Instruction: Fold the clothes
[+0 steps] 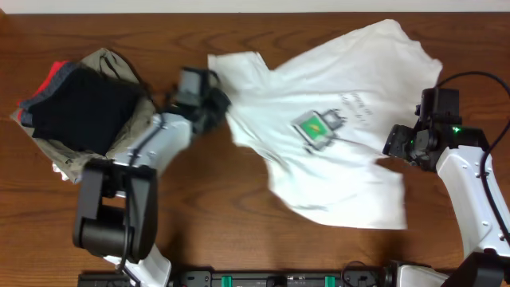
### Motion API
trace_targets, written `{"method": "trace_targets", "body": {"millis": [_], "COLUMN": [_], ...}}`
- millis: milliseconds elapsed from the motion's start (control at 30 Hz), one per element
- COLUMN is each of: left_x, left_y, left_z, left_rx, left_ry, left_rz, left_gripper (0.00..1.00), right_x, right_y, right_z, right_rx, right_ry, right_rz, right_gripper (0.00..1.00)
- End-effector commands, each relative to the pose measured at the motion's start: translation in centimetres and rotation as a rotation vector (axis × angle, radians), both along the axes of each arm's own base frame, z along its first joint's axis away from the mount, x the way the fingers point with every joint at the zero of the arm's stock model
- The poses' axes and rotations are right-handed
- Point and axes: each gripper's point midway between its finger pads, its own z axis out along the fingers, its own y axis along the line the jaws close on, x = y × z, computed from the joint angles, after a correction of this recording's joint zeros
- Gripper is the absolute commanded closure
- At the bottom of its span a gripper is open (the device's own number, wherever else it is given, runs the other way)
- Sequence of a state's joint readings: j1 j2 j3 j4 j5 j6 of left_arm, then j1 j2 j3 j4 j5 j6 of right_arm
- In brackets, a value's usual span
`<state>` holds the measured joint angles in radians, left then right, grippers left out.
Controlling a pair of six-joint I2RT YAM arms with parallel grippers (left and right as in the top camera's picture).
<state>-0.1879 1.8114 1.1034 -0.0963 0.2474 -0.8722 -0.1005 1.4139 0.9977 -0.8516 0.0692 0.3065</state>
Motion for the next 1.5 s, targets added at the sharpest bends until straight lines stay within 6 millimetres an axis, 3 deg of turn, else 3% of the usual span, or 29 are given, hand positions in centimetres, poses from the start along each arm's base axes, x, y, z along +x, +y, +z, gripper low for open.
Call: {"method": "trace_targets", "body": {"millis": [0, 133, 200, 300, 367, 567, 767, 933, 1133, 1300, 1400, 1467], "left_x": [4.4, 6.5, 6.2, 3.7, 1.2, -6.9, -12.5, -15.4, -18.3, -20.7, -22.1, -22.9], "left_y": [3.9, 5.6, 4.8, 2.0, 0.0, -2.6, -4.4, -3.3, -3.4, -1.6, -1.0, -0.6], "left_z": [4.1, 7.6, 8.3, 8.0, 7.3, 4.2, 3.9, 4.1, 6.8, 8.3, 7.6, 6.2], "left_rx": [0.139, 0.196, 0.175, 0.059, -0.033, -0.097, -0.088, 0.077, 0.176, 0.29, 0.28, 0.275], "left_ry": [-0.193, -0.28, -0.262, -0.16, -0.071, 0.28, 0.473, 0.562, 0.508, 0.482, 0.501, 0.511], "left_rz": [-0.025, -0.051, -0.115, -0.243, -0.319, -0.398, -0.458, -0.401, -0.42, -0.361, -0.319, -0.303], "left_gripper": [0.94, 0.91, 0.5, 0.28, 0.03, 0.02, 0.02, 0.02, 0.02, 0.02, 0.02, 0.02], "right_x": [0.1, 0.1, 0.1, 0.1, 0.2, 0.2, 0.2, 0.2, 0.1, 0.0, 0.0, 0.0], "right_y": [-0.1, -0.1, -0.1, -0.1, -0.1, -0.1, -0.1, -0.1, -0.1, 0.0, 0.0, 0.0], "right_z": [0.3, 0.3, 0.3, 0.3, 0.3, 0.3, 0.3, 0.3, 0.3, 0.2, 0.2, 0.2], "right_rx": [0.002, 0.002, 0.002, 0.001, 0.001, 0.001, -0.002, -0.005, -0.007, -0.003, -0.003, -0.004], "right_ry": [-0.009, -0.009, -0.008, -0.01, -0.013, -0.012, -0.011, -0.009, -0.005, 0.0, 0.0, 0.0], "right_rz": [-0.003, -0.003, -0.003, -0.003, -0.003, -0.002, 0.006, 0.018, 0.027, 0.028, 0.03, 0.031], "right_gripper": [0.26, 0.26, 0.26, 0.26, 0.26, 0.24, 0.23, 0.22, 0.21, 0.21, 0.21, 0.21]}}
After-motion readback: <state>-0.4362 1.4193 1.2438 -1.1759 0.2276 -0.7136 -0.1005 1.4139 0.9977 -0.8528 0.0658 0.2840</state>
